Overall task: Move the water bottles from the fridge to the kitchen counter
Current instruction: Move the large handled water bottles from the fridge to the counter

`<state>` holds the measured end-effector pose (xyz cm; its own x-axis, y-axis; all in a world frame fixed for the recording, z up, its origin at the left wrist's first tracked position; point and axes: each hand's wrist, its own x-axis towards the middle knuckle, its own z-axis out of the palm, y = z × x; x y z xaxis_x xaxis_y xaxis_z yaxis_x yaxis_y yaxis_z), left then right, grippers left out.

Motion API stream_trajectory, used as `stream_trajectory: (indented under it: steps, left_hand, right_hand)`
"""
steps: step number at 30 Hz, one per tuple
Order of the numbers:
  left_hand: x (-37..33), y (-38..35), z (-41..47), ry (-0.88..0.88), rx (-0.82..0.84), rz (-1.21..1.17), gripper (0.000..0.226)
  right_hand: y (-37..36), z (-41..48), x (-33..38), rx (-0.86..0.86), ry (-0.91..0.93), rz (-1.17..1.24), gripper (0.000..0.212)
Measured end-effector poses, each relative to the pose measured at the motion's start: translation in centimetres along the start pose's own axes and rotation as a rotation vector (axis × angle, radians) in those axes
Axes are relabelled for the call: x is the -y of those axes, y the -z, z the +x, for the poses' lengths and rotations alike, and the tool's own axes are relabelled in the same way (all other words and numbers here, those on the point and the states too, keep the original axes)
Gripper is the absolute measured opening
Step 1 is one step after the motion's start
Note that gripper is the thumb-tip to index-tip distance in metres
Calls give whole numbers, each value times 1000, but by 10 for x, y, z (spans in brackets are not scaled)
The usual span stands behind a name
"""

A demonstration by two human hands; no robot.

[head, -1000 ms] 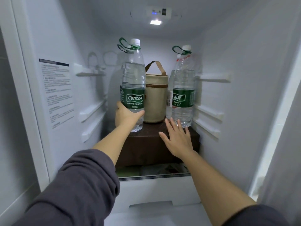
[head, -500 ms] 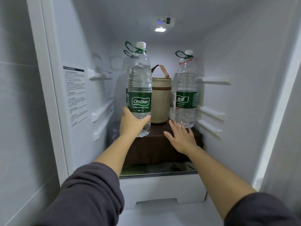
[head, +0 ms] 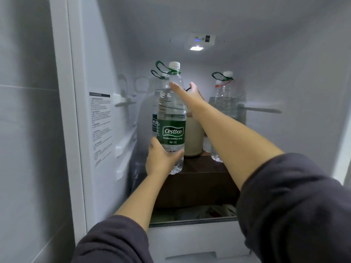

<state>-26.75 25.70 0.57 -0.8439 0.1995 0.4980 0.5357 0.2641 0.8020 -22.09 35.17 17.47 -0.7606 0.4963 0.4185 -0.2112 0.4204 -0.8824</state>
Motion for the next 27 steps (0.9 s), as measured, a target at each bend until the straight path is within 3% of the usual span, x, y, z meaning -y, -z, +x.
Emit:
stream_trajectory:
  steps: [11, 14, 18, 23, 27]
  left_hand:
    - [-1, 2, -2, -77, 69, -39, 91]
    - [-5, 4, -5, -129, 107, 15, 100]
    - [-8, 3, -12, -211, 145, 15, 102]
    - [-4, -2, -17, -314, 125, 48, 111]
    - [4, -4, -21, -365, 87, 128, 118]
  right_hand:
    - [12, -5, 8, 18, 74, -124, 80]
    - [34, -18, 9, 48, 32, -88, 79]
    - [68, -36, 11, 96, -43, 86, 57]
    - [85, -53, 12, -102, 40, 244, 26]
    - [89, -61, 10, -136, 18, 307, 43]
